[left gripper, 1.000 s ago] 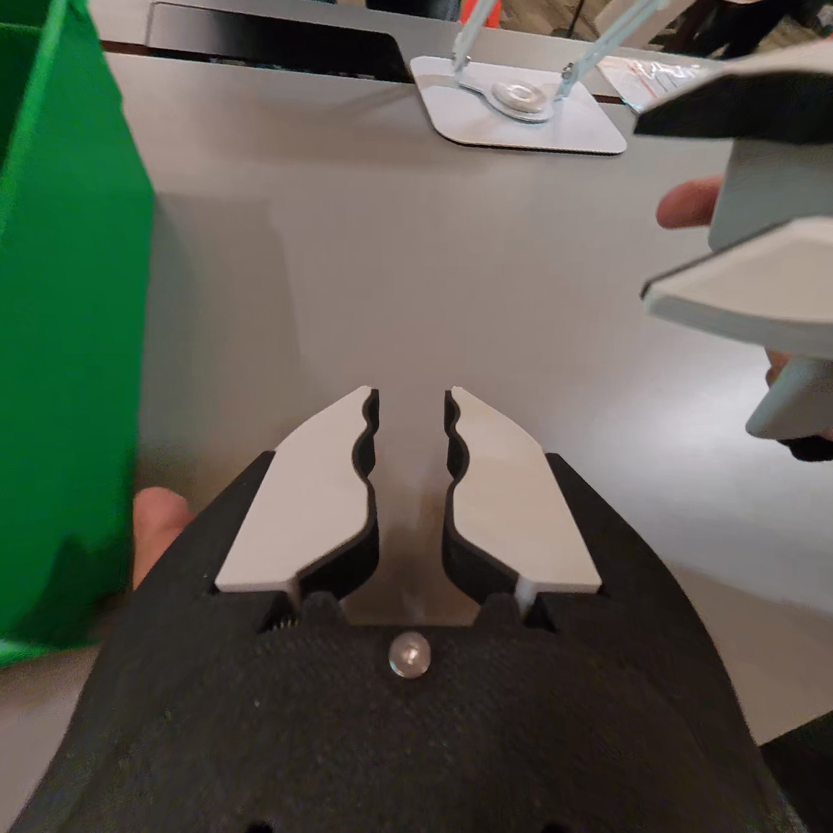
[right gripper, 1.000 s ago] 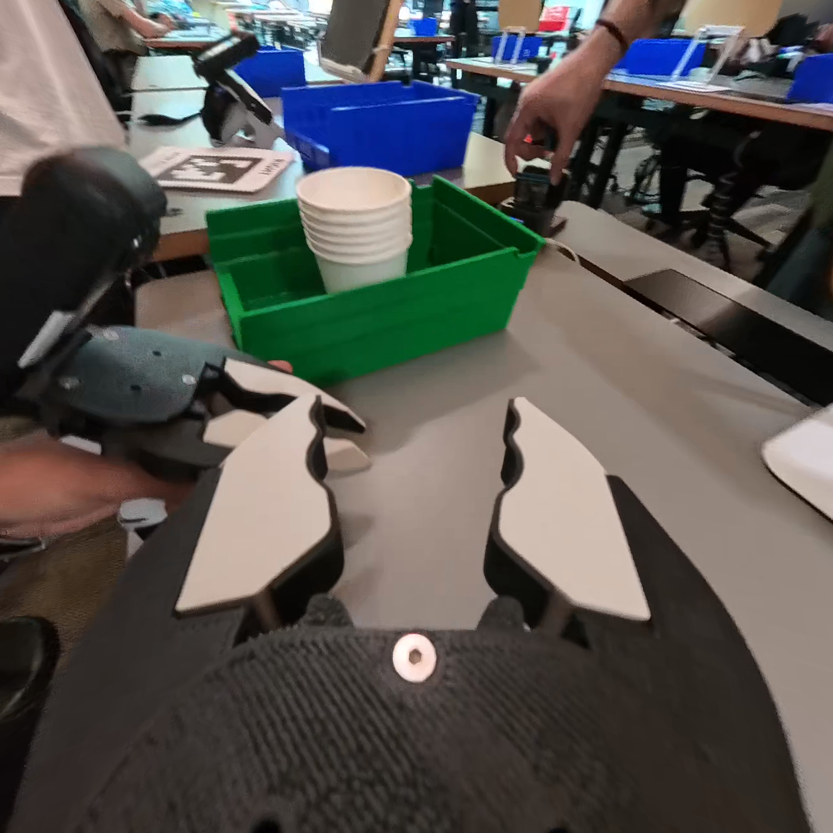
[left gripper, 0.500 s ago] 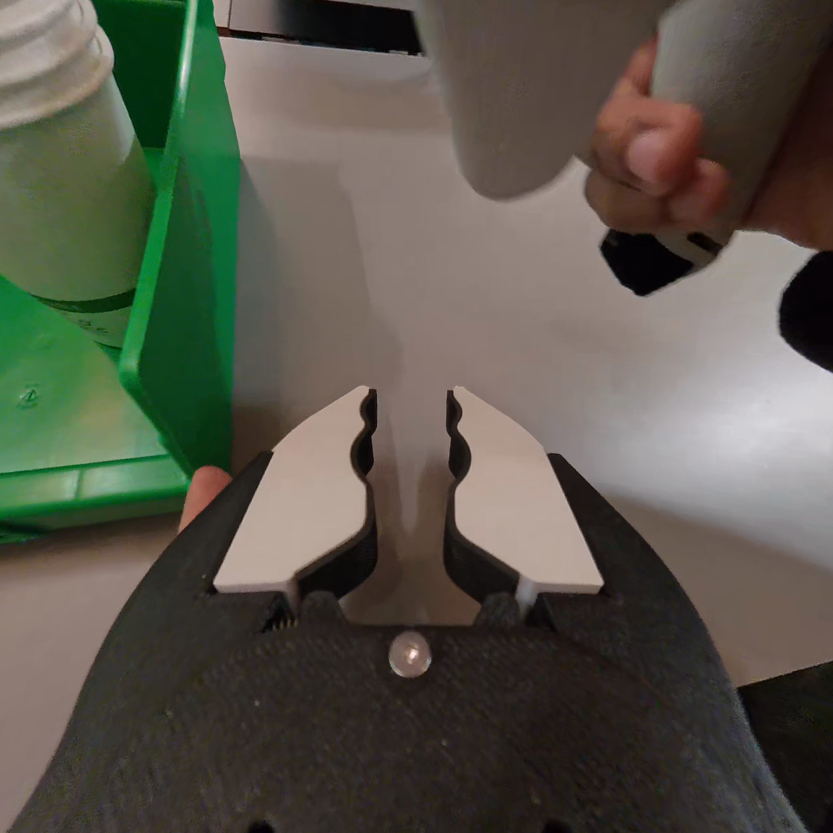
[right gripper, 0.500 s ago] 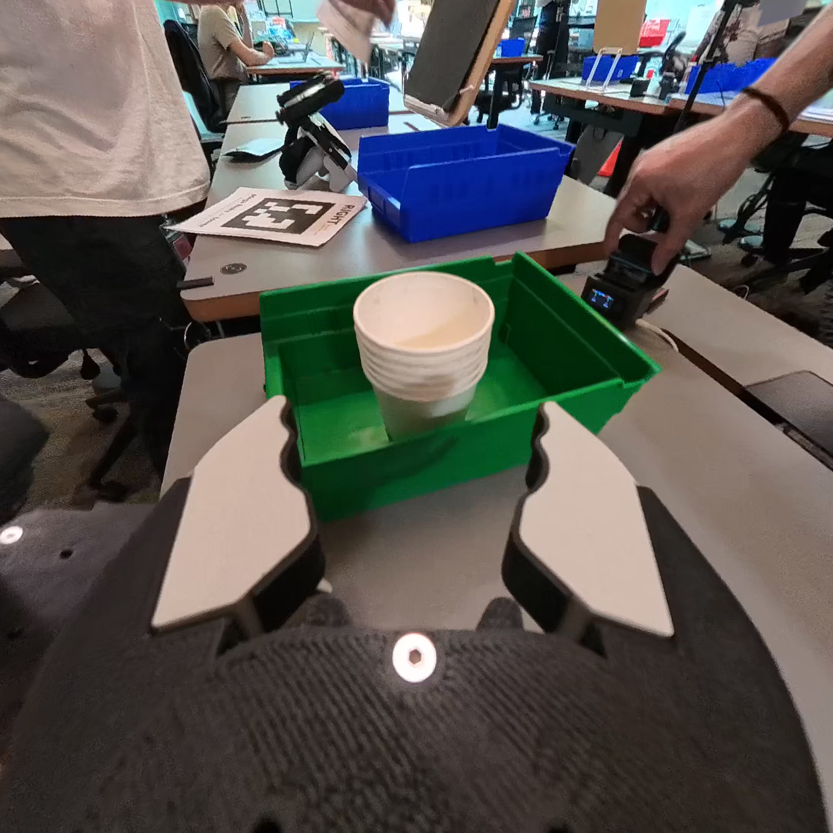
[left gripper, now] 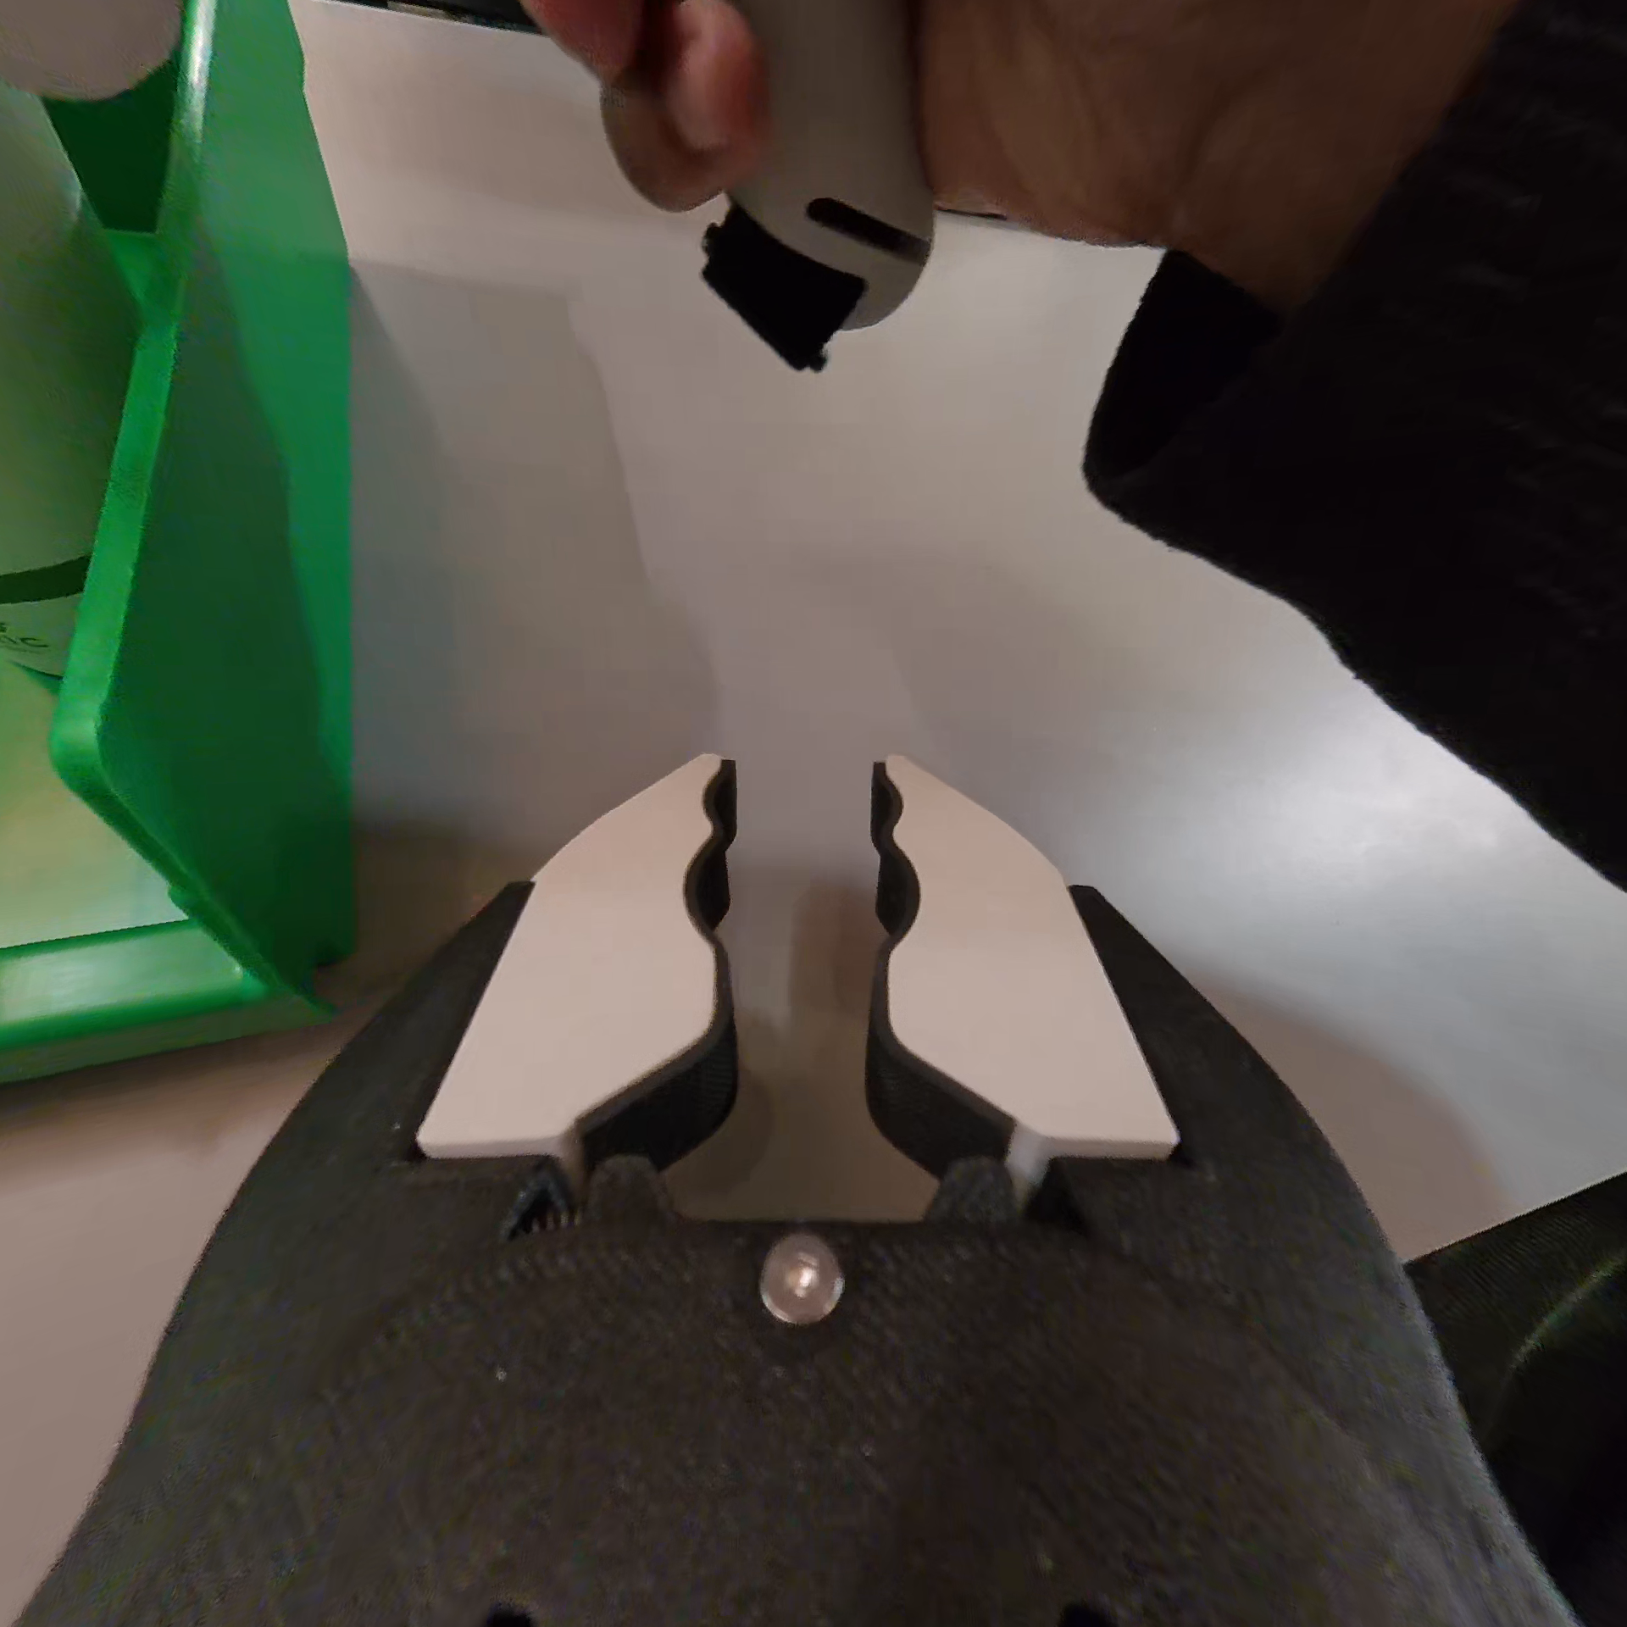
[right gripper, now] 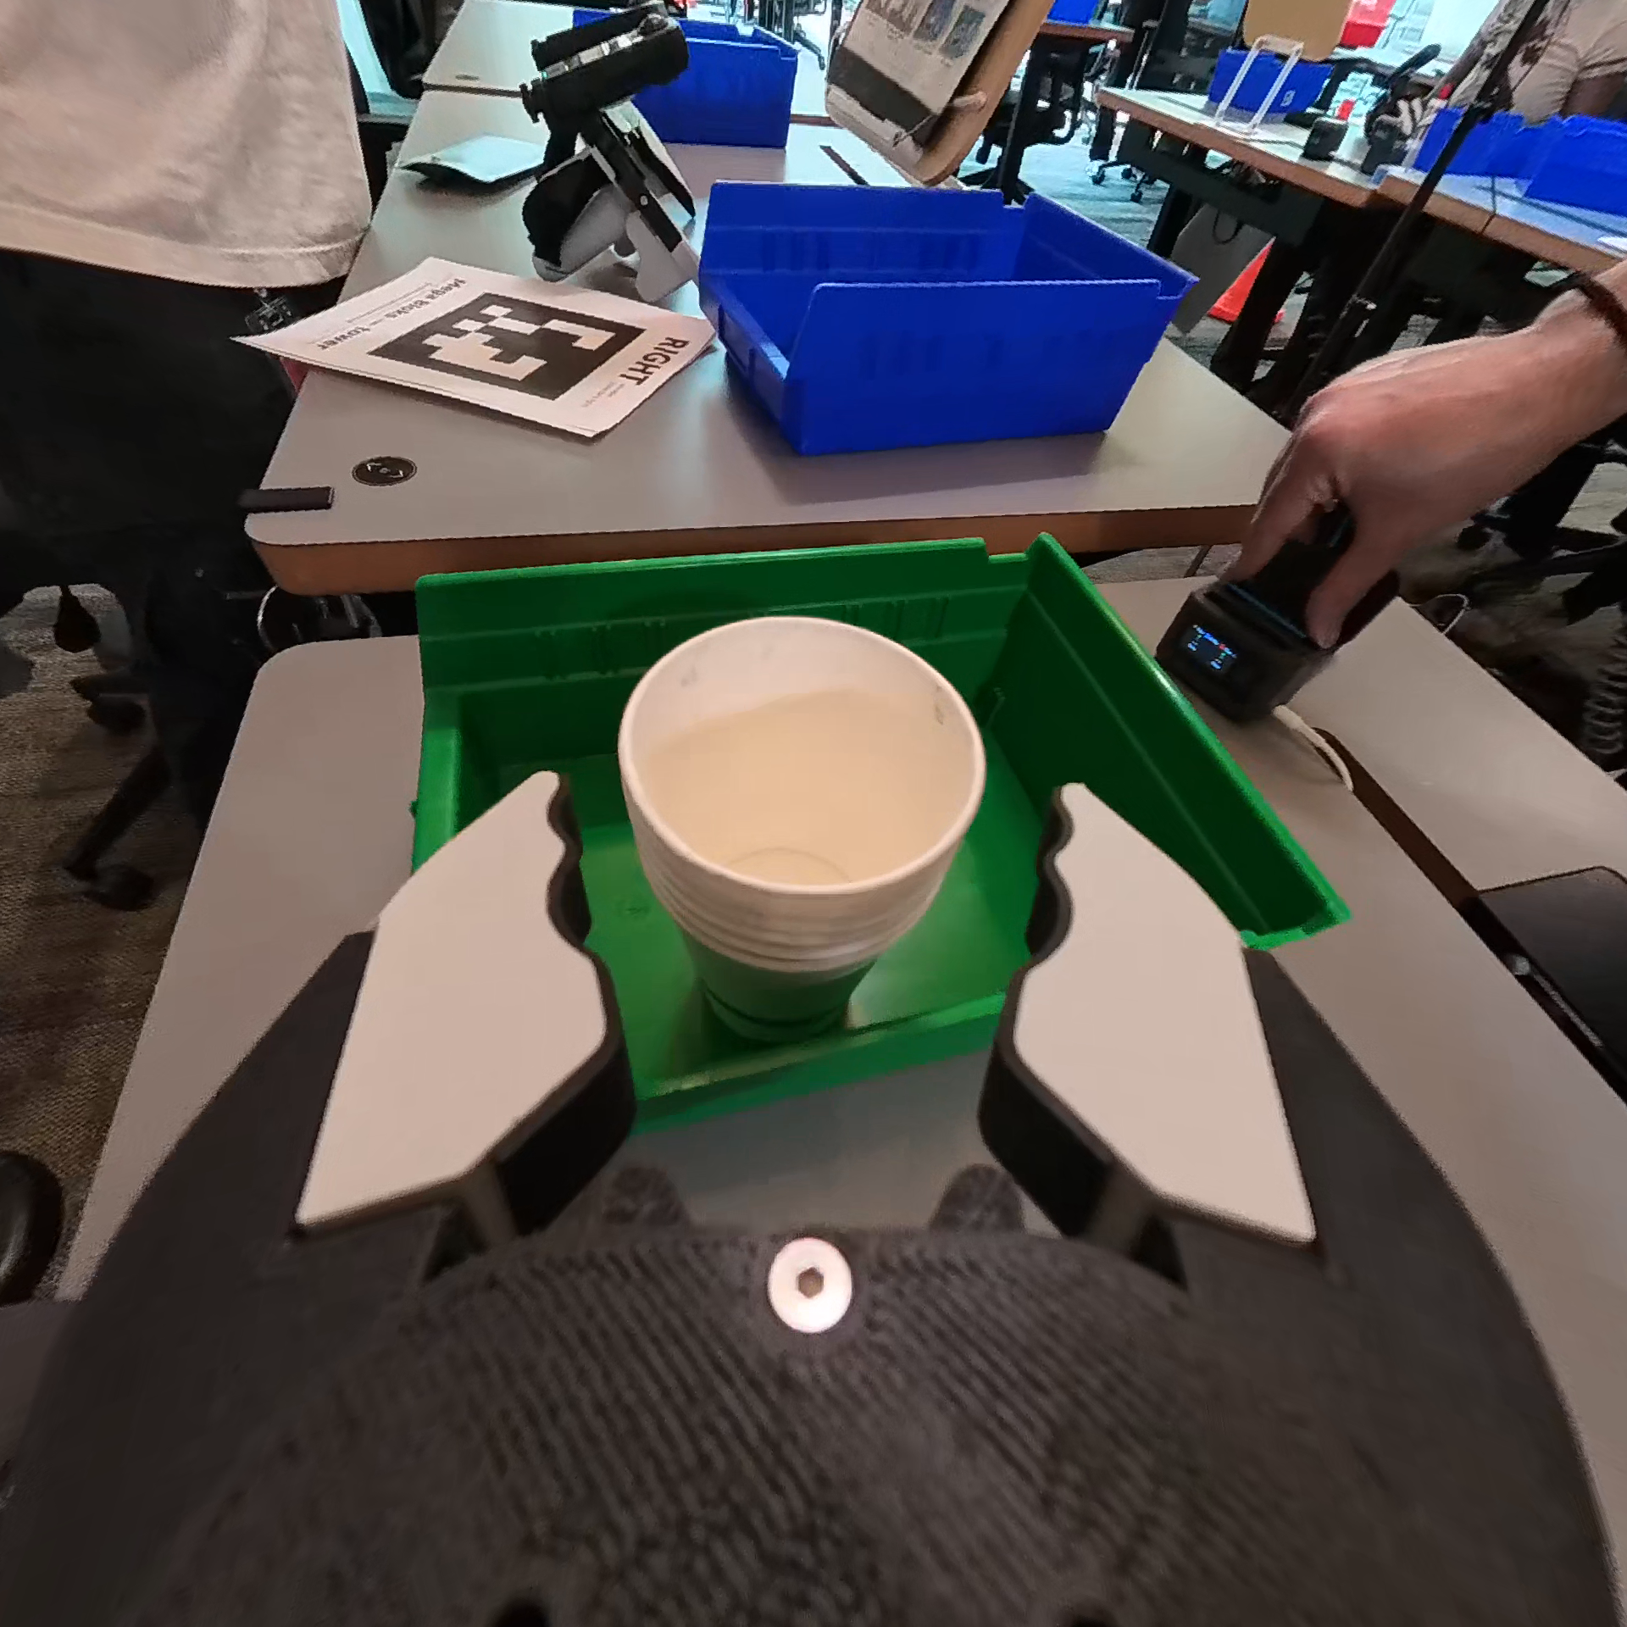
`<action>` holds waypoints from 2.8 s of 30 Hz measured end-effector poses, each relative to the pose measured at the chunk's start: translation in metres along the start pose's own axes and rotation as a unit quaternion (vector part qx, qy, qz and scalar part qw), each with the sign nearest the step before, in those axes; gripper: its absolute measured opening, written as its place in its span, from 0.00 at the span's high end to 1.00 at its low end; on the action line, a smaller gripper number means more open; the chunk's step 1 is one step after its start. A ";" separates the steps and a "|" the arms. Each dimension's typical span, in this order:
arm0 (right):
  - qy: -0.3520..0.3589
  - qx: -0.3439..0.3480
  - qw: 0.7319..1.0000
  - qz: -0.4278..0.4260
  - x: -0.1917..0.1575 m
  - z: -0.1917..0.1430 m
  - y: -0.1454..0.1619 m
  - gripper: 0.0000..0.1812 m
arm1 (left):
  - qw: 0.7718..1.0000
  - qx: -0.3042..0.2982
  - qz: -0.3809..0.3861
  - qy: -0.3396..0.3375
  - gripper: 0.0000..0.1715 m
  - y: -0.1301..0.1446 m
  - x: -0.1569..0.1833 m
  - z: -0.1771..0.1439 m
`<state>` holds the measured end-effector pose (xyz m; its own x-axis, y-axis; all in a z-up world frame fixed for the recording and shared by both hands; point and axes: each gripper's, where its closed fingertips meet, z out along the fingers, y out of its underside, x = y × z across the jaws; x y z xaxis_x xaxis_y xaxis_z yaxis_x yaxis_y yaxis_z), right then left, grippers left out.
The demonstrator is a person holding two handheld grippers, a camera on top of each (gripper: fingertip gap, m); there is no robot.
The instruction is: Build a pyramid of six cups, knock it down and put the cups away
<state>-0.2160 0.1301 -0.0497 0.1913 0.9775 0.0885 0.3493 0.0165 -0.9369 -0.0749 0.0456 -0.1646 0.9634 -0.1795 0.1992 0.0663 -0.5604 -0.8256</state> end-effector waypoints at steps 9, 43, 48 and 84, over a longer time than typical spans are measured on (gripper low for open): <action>0.005 -0.018 1.000 -0.014 -0.001 0.018 0.001 0.44 | 1.000 -0.003 -0.016 0.012 0.82 0.001 0.000 0.000; -0.006 -0.046 0.999 0.011 -0.002 0.037 0.007 0.45 | 0.999 -0.015 -0.005 0.048 0.82 -0.005 0.019 0.019; -0.005 -0.045 0.999 0.009 -0.003 0.037 0.007 0.45 | 0.999 -0.015 -0.005 0.048 0.82 -0.005 0.020 0.019; -0.009 -0.043 0.999 0.032 0.002 0.036 0.010 0.45 | 0.999 -0.020 -0.006 0.051 0.82 -0.004 0.021 0.019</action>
<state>-0.2455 0.1395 -0.0708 0.2001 0.9795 0.0232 0.4151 -0.0633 -0.9076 -0.0501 0.0594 -0.1677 0.9313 -0.2526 0.2626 0.0651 -0.5936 -0.8021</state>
